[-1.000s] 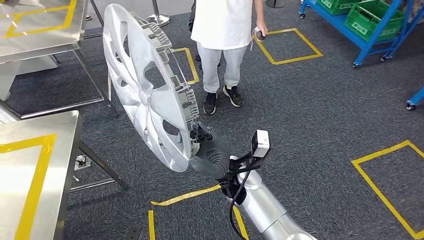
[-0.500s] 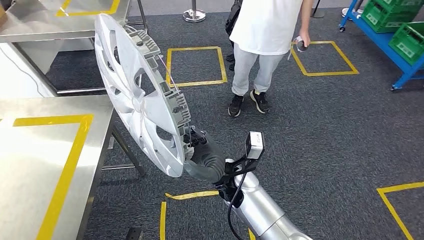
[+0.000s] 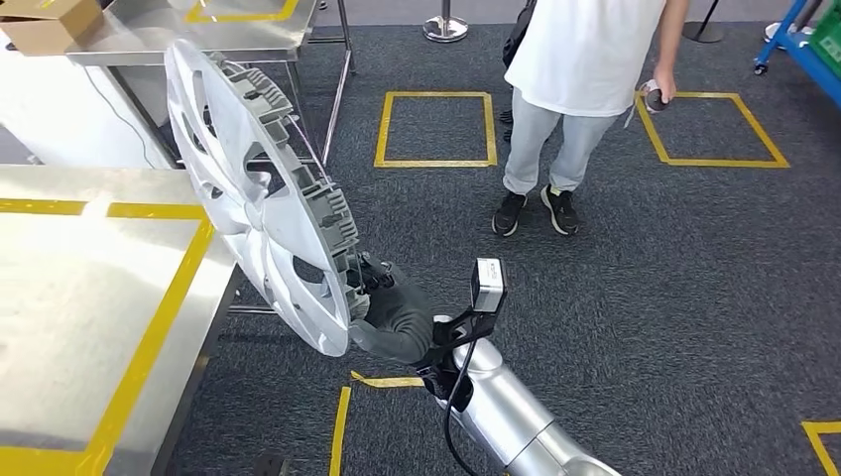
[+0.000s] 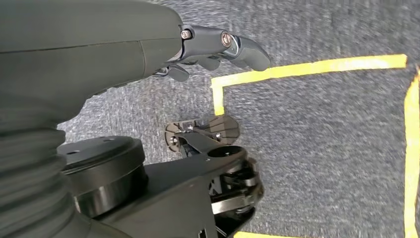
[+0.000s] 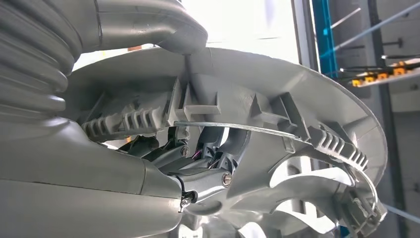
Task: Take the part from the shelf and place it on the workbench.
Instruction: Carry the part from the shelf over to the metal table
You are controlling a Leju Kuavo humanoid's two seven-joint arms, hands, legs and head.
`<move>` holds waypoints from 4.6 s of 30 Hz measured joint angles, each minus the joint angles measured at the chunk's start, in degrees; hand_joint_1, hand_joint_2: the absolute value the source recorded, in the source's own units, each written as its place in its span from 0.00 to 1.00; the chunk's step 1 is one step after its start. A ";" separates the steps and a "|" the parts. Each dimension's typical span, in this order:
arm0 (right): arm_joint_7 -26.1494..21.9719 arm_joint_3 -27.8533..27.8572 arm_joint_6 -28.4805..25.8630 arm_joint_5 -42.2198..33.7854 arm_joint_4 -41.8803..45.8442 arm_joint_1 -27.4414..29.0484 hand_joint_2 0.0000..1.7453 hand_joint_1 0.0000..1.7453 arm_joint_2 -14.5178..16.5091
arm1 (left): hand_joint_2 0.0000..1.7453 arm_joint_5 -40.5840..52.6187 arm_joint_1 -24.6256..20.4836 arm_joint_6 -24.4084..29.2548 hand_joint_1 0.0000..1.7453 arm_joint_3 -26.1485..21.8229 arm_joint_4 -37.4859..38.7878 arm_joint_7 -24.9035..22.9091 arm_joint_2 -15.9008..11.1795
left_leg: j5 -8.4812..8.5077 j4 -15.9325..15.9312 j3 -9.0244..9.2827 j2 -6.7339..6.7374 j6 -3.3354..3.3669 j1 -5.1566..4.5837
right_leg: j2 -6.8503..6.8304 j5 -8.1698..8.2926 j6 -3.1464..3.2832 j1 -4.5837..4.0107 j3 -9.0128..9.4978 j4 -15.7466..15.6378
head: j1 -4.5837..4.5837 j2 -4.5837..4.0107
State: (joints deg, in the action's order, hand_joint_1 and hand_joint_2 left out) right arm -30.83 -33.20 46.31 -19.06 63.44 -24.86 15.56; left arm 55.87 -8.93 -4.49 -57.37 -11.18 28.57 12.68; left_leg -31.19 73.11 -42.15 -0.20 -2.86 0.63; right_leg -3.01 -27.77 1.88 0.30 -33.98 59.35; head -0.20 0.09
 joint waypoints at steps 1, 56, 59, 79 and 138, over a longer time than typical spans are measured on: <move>-0.01 0.00 -0.01 -0.01 -0.14 -0.01 1.00 1.00 0.00 | 1.00 0.00 0.00 0.00 0.00 0.00 -0.01 0.01 -0.01 | 1.92 -3.84 2.13 0.73 0.06 -0.02 | -0.61 -0.10 -0.12 -0.02 0.09 0.03 | 0.02 0.00; -6.40 -2.55 -13.93 24.76 -8.03 -1.77 1.00 1.00 -7.20 | 1.00 0.62 -0.59 -1.17 0.00 0.00 -0.01 -0.97 -0.05 | 3.16 -9.80 4.62 -2.00 1.03 -0.20 | 3.38 0.87 -0.36 0.45 0.48 -0.64 | -0.16 0.00; -6.37 -2.33 -17.16 26.99 -8.18 -1.56 1.00 1.00 -7.64 | 1.00 0.14 -0.48 -1.17 0.00 0.00 0.00 -0.95 -0.05 | -1.63 0.70 0.09 -0.31 0.70 -0.16 | 2.48 0.92 -0.15 0.29 0.28 -0.61 | 0.20 0.00; -5.78 2.18 -33.10 38.45 -11.06 -1.31 1.00 1.00 -11.34 | 1.00 -1.05 0.09 -1.37 0.00 -0.01 -0.01 -0.37 -0.09 | 4.75 -14.37 8.02 0.36 2.66 -0.71 | 1.54 1.36 -1.89 -0.16 0.12 -0.98 | 0.05 0.00; 7.67 10.07 -59.56 77.77 -7.71 2.34 1.00 1.00 -27.75 | 1.00 -1.68 0.72 -2.56 0.00 -0.01 -0.01 -0.43 -0.03 | 4.74 -14.33 7.91 0.25 2.83 -0.97 | 1.46 1.43 -2.16 0.16 0.03 -0.96 | 0.05 0.00</move>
State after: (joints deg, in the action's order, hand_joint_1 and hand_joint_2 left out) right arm -23.16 -23.14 -13.25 58.71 55.73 -22.52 -12.19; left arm 54.18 -8.20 -7.05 -57.39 -11.19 28.15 12.65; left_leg -26.46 58.78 -34.24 0.05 -0.03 -0.34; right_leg -1.55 -26.34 -0.28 0.46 -33.95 58.39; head -0.15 0.09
